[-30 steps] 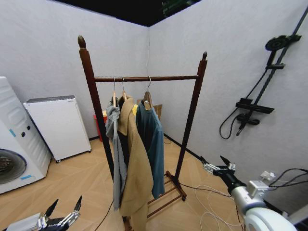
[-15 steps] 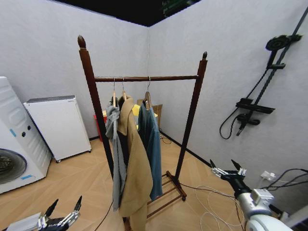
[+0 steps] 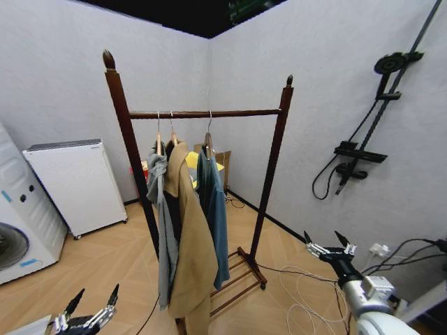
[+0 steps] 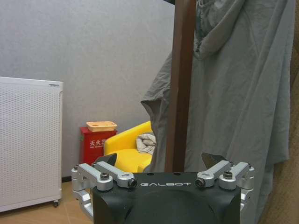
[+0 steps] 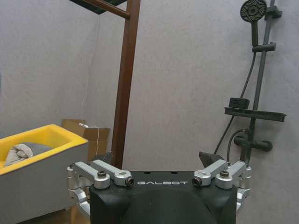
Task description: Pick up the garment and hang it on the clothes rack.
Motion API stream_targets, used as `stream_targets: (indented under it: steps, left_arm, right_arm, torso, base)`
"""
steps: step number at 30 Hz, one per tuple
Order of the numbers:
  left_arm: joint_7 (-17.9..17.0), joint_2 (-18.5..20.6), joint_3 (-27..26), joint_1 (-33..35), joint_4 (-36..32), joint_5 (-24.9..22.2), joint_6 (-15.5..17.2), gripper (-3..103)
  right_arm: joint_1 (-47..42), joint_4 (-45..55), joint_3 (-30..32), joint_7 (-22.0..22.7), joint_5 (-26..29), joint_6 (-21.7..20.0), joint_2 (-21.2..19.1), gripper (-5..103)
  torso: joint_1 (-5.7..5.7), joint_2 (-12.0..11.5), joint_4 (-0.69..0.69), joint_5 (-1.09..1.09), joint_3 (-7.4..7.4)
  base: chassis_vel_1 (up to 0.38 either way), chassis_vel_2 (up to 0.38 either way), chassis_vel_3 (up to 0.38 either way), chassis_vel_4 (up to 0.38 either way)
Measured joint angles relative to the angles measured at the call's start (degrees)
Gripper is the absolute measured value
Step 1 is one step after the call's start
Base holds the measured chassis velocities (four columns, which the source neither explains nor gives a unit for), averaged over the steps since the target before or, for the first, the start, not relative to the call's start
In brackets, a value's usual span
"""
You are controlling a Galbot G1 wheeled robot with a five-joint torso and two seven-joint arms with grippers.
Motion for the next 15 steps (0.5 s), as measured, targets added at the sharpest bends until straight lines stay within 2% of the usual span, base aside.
stream_targets:
  steps: [15]
  left_arm:
    - [0.00,0.00,0.00,0.00,0.00,0.00,0.00,100]
  right_arm:
    - [-2.12,1.17,1.63,0.00,-0.13,1.10,0.97,100]
  torso:
    - [0.01,0.00,-0.01,0.00,0.00]
  base:
    - [-0.103,-0.106,-0.105,-0.105]
